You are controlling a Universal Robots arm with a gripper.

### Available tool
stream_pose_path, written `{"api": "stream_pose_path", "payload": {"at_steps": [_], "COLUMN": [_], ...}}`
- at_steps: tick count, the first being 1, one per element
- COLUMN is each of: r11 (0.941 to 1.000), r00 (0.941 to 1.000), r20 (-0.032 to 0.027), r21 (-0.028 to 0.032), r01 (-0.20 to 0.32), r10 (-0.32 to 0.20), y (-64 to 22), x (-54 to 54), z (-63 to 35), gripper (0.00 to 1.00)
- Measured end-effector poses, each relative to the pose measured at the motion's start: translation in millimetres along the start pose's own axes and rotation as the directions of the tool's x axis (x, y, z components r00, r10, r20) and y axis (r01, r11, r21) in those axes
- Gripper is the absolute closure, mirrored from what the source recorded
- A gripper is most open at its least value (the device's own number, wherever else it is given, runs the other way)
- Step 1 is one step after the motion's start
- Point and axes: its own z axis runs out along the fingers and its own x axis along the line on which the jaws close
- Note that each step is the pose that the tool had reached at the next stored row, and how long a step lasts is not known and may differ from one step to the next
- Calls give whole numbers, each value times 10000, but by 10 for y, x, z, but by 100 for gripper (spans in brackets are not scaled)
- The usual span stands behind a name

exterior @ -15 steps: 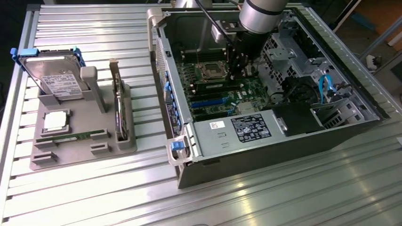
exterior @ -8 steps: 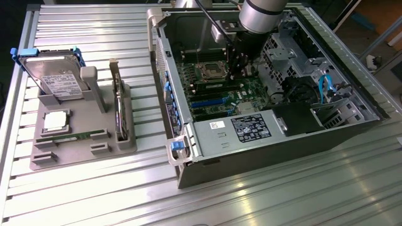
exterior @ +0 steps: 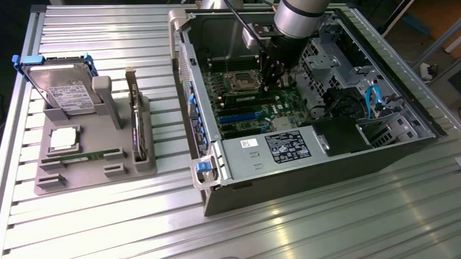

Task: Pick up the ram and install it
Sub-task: 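Insert the ram into the slot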

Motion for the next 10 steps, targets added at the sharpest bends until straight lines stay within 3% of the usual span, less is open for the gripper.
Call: {"api": "stream_pose_path", "payload": {"at_steps": [10], "r11": [10000], "r00": [10000], "r20": [-1], "r21": [7], "r01": [0], "r10": [0], "y": [0], "x": [0], "z": [19], "gripper": [88]}}
